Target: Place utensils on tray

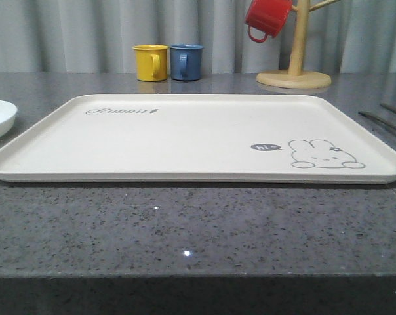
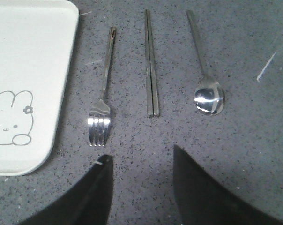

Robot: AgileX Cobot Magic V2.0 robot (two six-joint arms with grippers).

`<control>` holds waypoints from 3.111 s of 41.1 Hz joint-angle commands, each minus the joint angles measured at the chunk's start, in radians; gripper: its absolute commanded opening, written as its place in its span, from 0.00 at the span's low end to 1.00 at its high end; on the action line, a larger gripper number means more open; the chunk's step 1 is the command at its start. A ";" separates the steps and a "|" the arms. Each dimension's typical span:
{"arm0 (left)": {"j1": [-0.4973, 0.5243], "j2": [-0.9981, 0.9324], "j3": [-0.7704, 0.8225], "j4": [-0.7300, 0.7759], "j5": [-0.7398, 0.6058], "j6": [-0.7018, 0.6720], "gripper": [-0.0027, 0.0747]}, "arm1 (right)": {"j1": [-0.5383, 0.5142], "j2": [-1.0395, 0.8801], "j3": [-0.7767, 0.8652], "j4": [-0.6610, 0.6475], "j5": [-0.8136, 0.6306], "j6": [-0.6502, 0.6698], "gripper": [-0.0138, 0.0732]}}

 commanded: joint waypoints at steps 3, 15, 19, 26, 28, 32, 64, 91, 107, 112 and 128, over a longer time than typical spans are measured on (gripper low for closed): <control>-0.007 0.034 -0.033 -0.001 -0.060 -0.004 0.63 | 0.002 0.008 -0.031 -0.003 -0.054 -0.012 0.62; -0.007 0.217 -0.113 0.048 0.024 -0.004 0.63 | 0.002 0.008 -0.031 -0.003 -0.054 -0.012 0.62; 0.008 0.313 -0.169 0.062 0.105 -0.004 0.63 | 0.002 0.008 -0.031 -0.003 -0.054 -0.012 0.62; 0.128 0.463 -0.244 0.034 0.144 0.003 0.63 | 0.002 0.008 -0.031 -0.003 -0.054 -0.012 0.62; 0.175 0.495 -0.256 0.004 0.144 0.020 0.63 | 0.002 0.008 -0.031 -0.003 -0.054 -0.012 0.62; 0.272 0.545 -0.270 -0.108 0.144 0.107 0.63 | 0.002 0.008 -0.031 -0.003 -0.054 -0.012 0.62; 0.520 0.855 -0.272 -0.583 0.033 0.374 0.63 | 0.002 0.008 -0.031 -0.003 -0.054 -0.012 0.62; 0.520 0.869 -0.274 -0.581 0.049 0.374 0.63 | 0.002 0.008 -0.031 -0.003 -0.054 -0.012 0.62; 0.520 0.912 -0.274 -0.579 0.101 0.374 0.31 | 0.002 0.008 -0.031 -0.004 -0.052 -0.012 0.62; 0.520 0.912 -0.274 -0.579 0.101 0.376 0.03 | 0.002 0.008 -0.031 -0.004 -0.052 -0.012 0.62; 0.520 0.802 -0.360 -0.582 0.207 0.378 0.01 | 0.002 0.008 -0.031 -0.004 -0.052 -0.012 0.62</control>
